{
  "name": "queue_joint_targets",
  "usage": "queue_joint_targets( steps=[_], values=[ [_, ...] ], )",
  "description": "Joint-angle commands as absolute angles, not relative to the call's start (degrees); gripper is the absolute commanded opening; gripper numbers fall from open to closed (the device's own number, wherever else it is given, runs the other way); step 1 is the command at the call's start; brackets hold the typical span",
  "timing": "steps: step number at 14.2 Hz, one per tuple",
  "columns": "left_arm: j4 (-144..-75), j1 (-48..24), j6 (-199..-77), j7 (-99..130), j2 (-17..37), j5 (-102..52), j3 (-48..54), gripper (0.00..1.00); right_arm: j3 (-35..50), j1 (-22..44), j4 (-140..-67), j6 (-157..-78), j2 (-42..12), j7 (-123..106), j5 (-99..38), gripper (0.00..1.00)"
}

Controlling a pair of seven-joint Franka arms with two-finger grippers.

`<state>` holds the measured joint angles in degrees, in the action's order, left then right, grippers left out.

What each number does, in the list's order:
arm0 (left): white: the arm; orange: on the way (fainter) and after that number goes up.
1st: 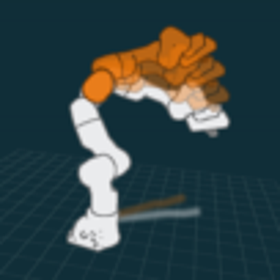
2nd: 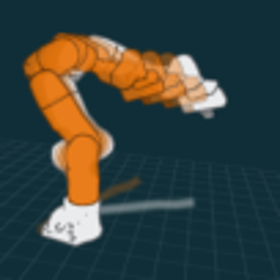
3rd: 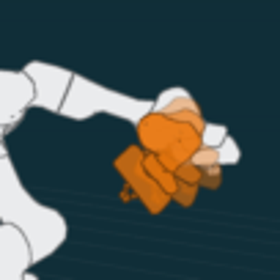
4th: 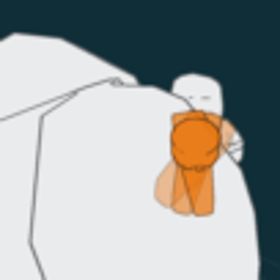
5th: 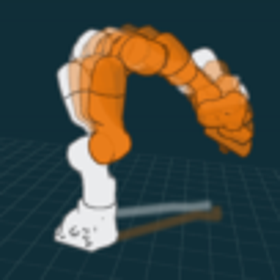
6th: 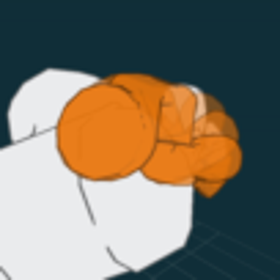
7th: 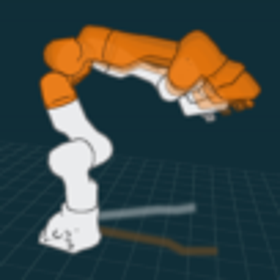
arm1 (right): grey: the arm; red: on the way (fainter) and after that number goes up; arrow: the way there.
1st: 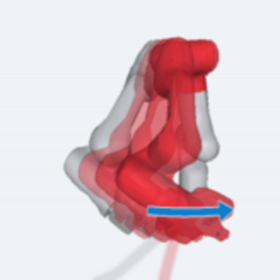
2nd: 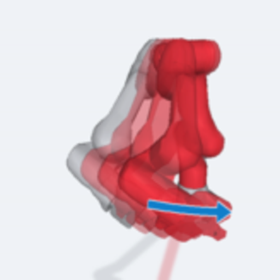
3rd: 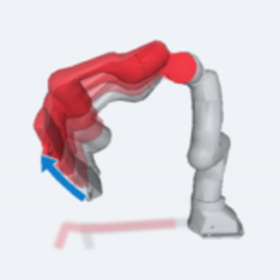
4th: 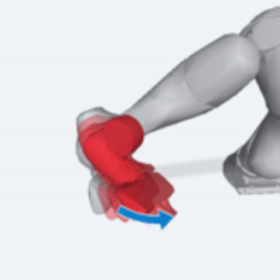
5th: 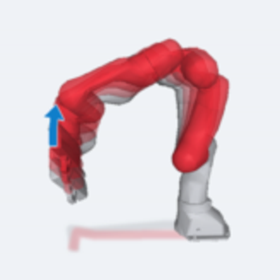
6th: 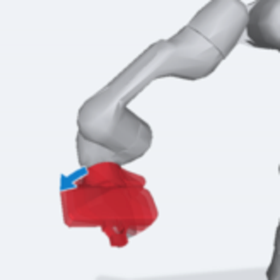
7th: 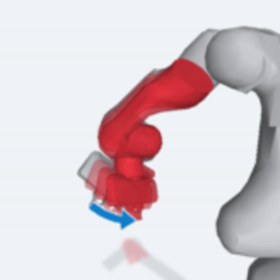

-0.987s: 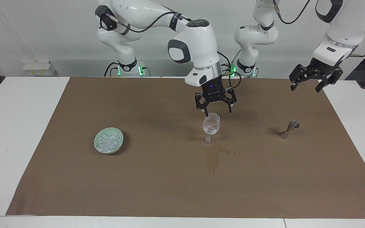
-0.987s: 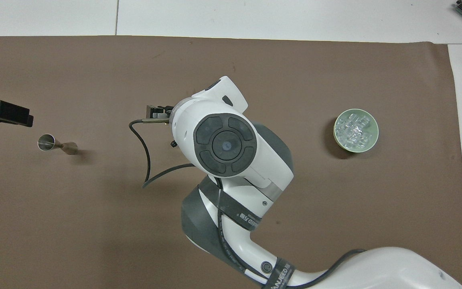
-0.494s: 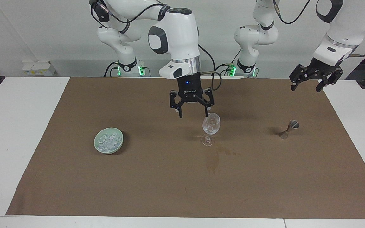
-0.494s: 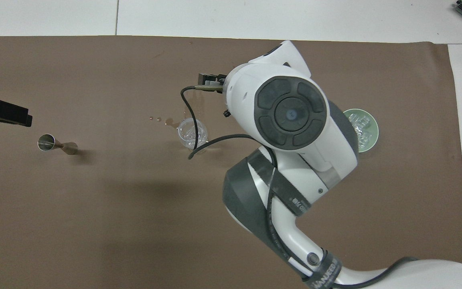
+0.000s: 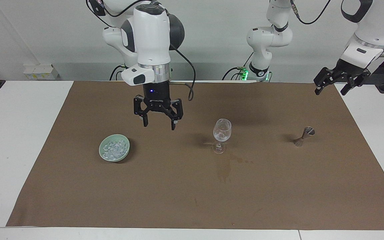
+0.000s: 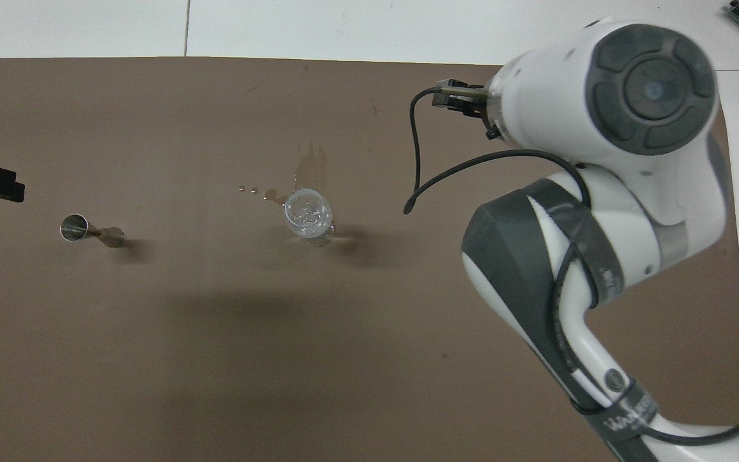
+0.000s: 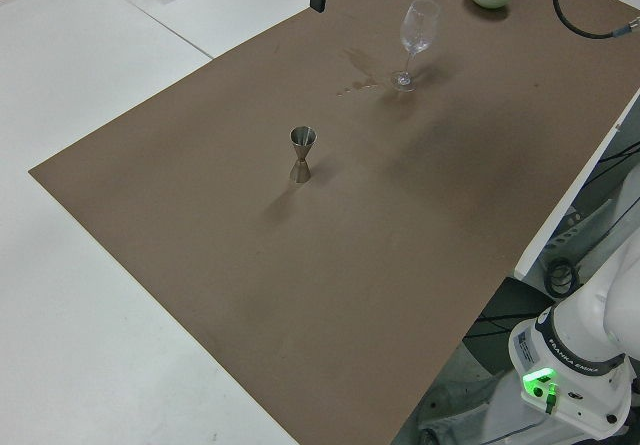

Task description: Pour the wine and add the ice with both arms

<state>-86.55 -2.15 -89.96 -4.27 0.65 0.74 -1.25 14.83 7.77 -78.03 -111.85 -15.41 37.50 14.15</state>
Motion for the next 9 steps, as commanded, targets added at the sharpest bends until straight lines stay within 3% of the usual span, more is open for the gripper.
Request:
queue_joint_targets(
  steps=[1, 9],
  values=[
    [-86.1, -2.5, -89.0, -3.8, 0.9, 2.8, -0.7, 1.00, 11.8, 6.2, -79.7, -106.3, -10.7, 31.7, 9.8, 1.00],
    [-86.1, -2.5, -90.2, -3.3, 1.2, 1.8, -0.6, 1.00, 4.0, 4.0, -81.0, -92.4, -4.1, 19.3, 5.6, 1.00]
  ],
)
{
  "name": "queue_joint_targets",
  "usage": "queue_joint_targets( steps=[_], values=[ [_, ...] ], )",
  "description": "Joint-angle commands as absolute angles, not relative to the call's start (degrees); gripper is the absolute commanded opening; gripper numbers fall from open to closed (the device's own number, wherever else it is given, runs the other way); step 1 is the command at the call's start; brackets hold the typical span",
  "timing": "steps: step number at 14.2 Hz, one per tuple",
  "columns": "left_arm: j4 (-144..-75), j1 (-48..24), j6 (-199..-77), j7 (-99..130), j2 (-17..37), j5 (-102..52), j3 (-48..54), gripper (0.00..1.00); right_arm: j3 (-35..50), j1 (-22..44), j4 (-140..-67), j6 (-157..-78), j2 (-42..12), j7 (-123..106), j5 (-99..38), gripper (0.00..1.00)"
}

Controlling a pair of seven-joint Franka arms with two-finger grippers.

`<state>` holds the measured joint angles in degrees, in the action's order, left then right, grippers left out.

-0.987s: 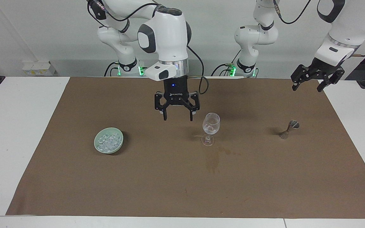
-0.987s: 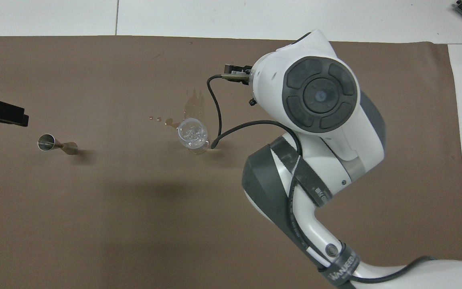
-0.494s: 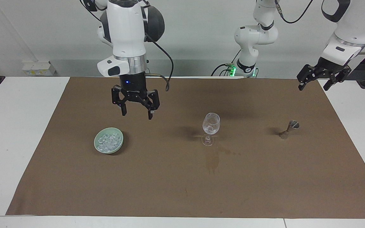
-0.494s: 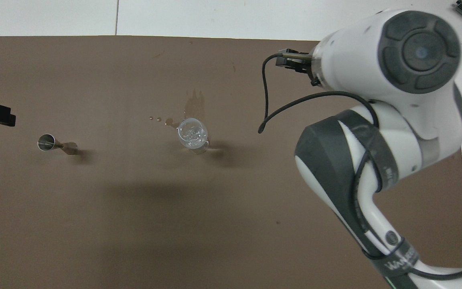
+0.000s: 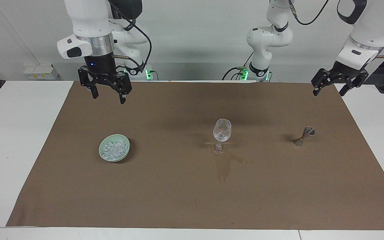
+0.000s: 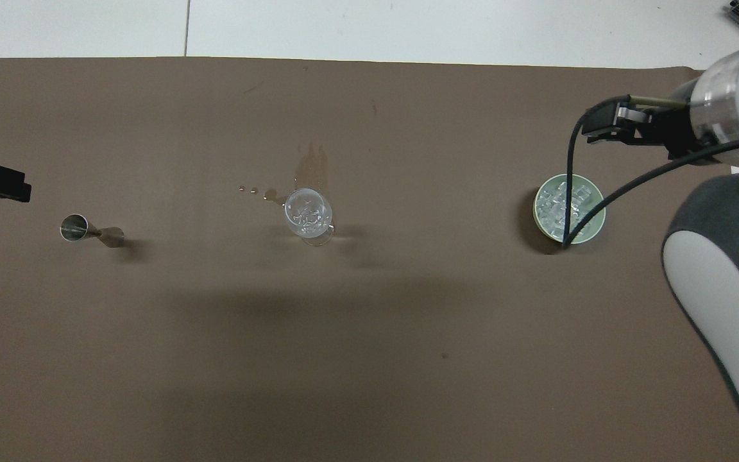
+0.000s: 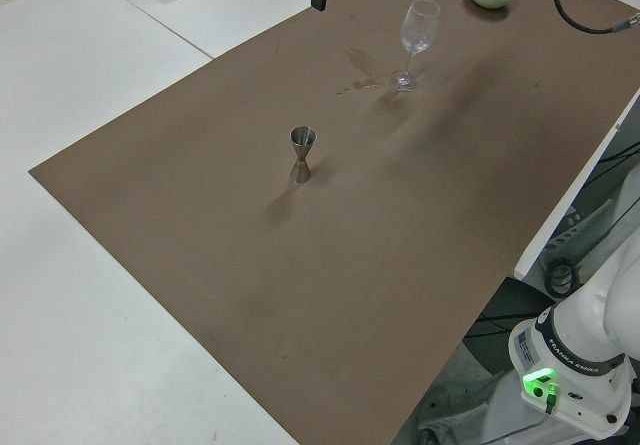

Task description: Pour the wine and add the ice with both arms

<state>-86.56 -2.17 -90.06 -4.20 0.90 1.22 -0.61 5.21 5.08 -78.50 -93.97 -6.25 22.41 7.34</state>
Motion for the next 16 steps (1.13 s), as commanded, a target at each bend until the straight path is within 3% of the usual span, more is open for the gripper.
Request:
queue_joint_targets(
  steps=[1, 4, 8, 16],
  values=[
    [-86.1, -2.5, -90.3, -3.3, 1.2, 1.4, -0.6, 1.00, 2.7, 4.0, -81.0, -90.8, -3.7, 18.3, 5.6, 1.00],
    [-86.1, -2.5, -90.6, -2.6, 1.2, 0.4, -0.6, 1.00, -0.3, 4.0, -82.9, -85.7, -0.6, 14.8, 3.4, 1.00],
    [-86.1, -2.5, -90.2, 0.5, 1.2, 0.4, -0.6, 1.00, -3.2, 4.0, -91.5, -87.5, 4.9, 9.0, 3.3, 1.00],
    [-86.1, -2.5, -90.7, 0.5, 1.2, 0.4, -0.6, 1.00, -7.3, 4.0, -91.3, -84.4, 5.3, 8.3, -2.8, 1.00]
  ],
)
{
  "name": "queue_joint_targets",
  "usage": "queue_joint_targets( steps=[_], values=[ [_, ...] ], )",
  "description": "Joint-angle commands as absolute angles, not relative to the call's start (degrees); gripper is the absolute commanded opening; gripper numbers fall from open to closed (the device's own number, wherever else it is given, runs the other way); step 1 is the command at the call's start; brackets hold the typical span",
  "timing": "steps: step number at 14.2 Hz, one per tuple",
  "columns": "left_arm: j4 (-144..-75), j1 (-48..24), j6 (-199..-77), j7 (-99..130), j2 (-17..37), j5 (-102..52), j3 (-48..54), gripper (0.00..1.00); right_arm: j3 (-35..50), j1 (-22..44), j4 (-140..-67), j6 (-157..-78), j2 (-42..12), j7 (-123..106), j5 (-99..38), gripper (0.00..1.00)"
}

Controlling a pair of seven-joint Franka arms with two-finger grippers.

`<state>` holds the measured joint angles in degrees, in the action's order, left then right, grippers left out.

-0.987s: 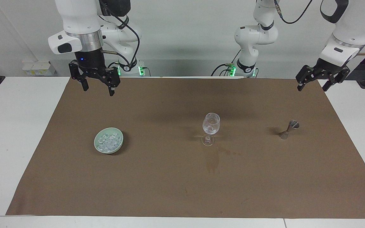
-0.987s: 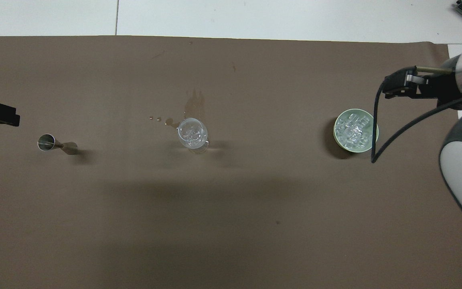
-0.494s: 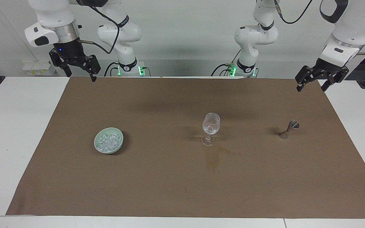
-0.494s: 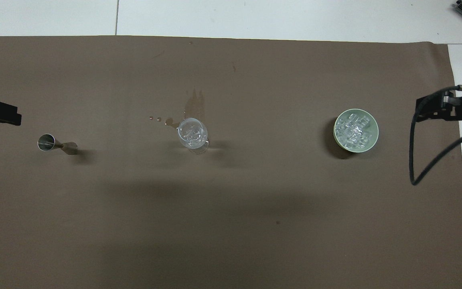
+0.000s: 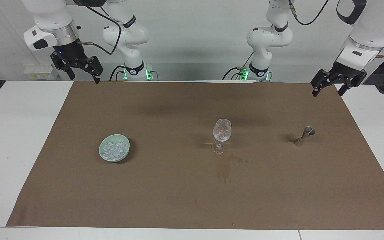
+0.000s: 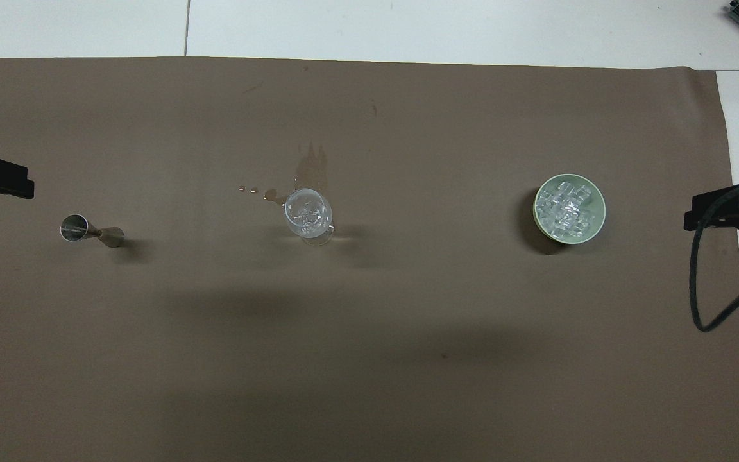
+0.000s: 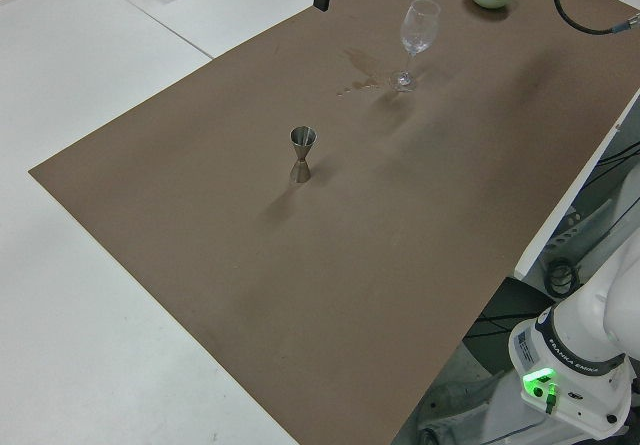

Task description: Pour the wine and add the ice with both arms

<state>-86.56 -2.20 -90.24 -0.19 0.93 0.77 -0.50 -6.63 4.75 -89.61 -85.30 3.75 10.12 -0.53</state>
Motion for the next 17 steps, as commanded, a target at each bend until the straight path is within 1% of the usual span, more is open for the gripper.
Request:
queue_joint_targets(
  steps=[1, 3, 8, 17],
  values=[
    [-86.1, -2.5, -90.7, 0.6, 1.3, 0.4, -0.6, 1.00, -7.1, 4.0, -91.2, -82.7, 5.4, 8.1, -2.7, 1.00],
    [-86.1, -2.5, -90.7, 0.6, 1.3, 0.4, -0.6, 1.00, -6.9, 4.3, -91.4, -82.5, 5.7, 7.6, -1.7, 1.00],
    [-86.1, -2.4, -90.8, 0.6, 1.3, -0.1, -0.6, 1.00, -6.9, 4.8, -92.4, -85.8, 5.8, 6.2, 1.0, 1.00],
    [-86.2, -2.5, -91.6, 0.4, 1.3, 0.4, -0.7, 1.00, -5.4, 5.0, -92.7, -85.9, 6.2, 6.8, 1.1, 1.00]
  ],
)
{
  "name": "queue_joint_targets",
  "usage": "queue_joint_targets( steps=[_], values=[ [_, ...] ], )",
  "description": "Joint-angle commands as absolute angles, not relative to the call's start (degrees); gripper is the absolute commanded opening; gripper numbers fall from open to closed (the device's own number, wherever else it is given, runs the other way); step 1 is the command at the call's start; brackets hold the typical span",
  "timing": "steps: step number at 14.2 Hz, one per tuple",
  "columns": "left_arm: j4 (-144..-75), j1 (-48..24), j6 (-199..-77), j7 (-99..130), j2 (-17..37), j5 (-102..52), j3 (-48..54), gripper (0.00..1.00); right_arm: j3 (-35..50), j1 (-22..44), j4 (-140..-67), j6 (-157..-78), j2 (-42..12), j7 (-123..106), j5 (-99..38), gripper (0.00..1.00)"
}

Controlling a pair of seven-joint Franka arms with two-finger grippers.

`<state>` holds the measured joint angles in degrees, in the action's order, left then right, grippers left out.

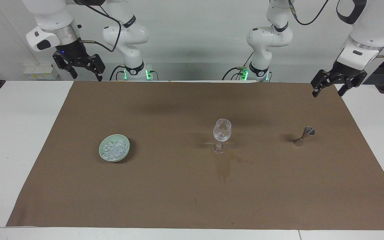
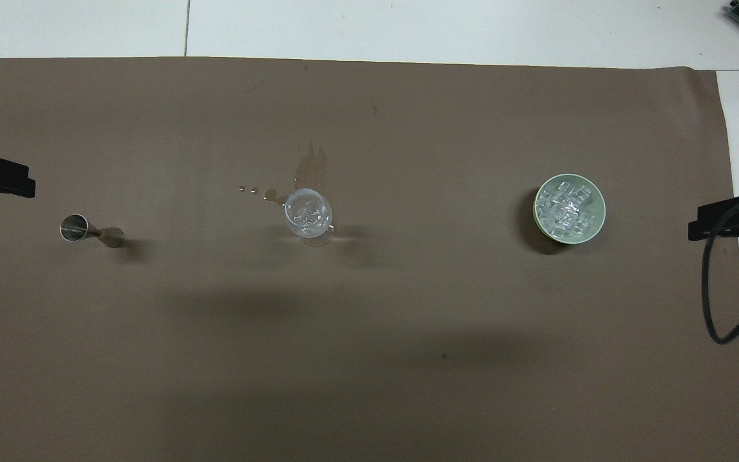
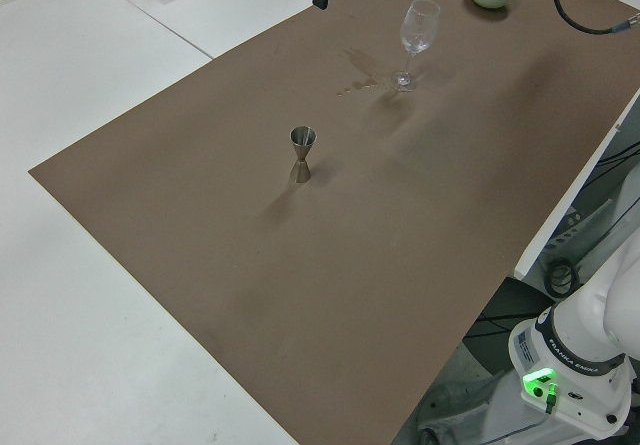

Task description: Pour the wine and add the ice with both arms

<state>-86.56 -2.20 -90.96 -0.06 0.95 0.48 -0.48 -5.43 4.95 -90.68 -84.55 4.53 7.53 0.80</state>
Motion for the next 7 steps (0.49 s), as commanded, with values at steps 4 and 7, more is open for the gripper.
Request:
queue_joint_targets(
  steps=[4, 7],
  values=[
    [-86.1, -2.5, -91.6, 0.4, 1.3, 0.3, -0.7, 1.00, -5.4, 5.0, -92.9, -86.0, 6.2, 6.8, 1.1, 1.00],
    [-86.2, -2.5, -91.6, 0.4, 1.3, 0.3, -0.7, 1.00, -5.4, 5.4, -93.0, -86.0, 6.2, 6.8, 1.1, 1.00]
  ],
)
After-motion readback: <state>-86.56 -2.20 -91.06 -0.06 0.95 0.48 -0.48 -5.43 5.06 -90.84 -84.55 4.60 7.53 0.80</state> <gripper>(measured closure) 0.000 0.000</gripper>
